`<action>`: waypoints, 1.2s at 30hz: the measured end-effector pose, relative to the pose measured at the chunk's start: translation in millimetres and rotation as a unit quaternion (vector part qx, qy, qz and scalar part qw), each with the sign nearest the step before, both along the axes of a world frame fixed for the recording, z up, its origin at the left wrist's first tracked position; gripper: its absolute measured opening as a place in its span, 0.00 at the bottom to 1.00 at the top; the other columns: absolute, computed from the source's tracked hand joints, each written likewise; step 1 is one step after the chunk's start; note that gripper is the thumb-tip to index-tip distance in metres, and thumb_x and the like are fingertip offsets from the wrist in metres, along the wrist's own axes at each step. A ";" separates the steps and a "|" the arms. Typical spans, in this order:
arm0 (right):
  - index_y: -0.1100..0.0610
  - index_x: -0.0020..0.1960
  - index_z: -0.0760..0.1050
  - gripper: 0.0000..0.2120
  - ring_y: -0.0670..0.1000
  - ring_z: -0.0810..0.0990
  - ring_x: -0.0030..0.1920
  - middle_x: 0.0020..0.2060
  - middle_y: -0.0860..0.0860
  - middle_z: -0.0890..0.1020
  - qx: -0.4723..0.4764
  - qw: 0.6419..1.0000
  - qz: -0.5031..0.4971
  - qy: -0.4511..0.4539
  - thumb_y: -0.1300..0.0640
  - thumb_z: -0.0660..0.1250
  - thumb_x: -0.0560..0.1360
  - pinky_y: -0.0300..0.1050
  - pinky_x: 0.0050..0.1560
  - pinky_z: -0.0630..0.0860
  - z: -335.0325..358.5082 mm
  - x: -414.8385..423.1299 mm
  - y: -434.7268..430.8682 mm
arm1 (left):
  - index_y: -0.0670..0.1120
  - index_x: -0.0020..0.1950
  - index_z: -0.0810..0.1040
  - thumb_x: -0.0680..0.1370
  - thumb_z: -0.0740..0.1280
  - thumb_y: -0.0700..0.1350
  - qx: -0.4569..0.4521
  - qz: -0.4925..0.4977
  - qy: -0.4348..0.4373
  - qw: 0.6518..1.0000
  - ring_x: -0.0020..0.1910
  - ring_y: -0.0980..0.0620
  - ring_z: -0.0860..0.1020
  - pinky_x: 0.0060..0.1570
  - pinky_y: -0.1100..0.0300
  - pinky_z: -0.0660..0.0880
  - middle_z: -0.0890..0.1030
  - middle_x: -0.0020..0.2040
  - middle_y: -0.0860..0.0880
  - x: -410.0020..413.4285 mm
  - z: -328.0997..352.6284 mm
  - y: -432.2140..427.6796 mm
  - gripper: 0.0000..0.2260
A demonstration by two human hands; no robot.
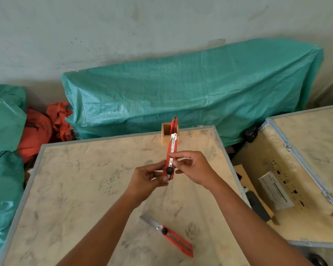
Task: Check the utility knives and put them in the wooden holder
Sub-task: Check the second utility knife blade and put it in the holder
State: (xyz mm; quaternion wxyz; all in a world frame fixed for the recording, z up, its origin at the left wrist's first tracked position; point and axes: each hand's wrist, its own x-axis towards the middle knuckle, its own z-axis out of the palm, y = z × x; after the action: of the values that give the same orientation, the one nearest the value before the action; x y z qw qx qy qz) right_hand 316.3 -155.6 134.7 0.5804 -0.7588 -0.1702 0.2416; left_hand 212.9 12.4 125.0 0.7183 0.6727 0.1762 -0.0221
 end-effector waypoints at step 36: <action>0.58 0.58 0.84 0.14 0.42 0.79 0.52 0.52 0.55 0.86 -0.106 0.937 -0.154 -0.296 0.69 0.71 0.74 0.36 0.58 0.77 -117.7 172.0 68.5 | 0.50 0.66 0.77 0.71 0.75 0.40 0.256 -0.040 0.112 0.959 0.53 0.43 0.83 0.52 0.48 0.80 0.83 0.57 0.47 218.3 -83.7 51.0 0.23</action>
State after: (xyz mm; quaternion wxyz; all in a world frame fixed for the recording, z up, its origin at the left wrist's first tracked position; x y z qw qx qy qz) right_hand 488.3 -87.2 17.0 0.4501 -0.8700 -0.1887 -0.0698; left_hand 431.1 63.4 41.3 0.4962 0.8337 0.2286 -0.0805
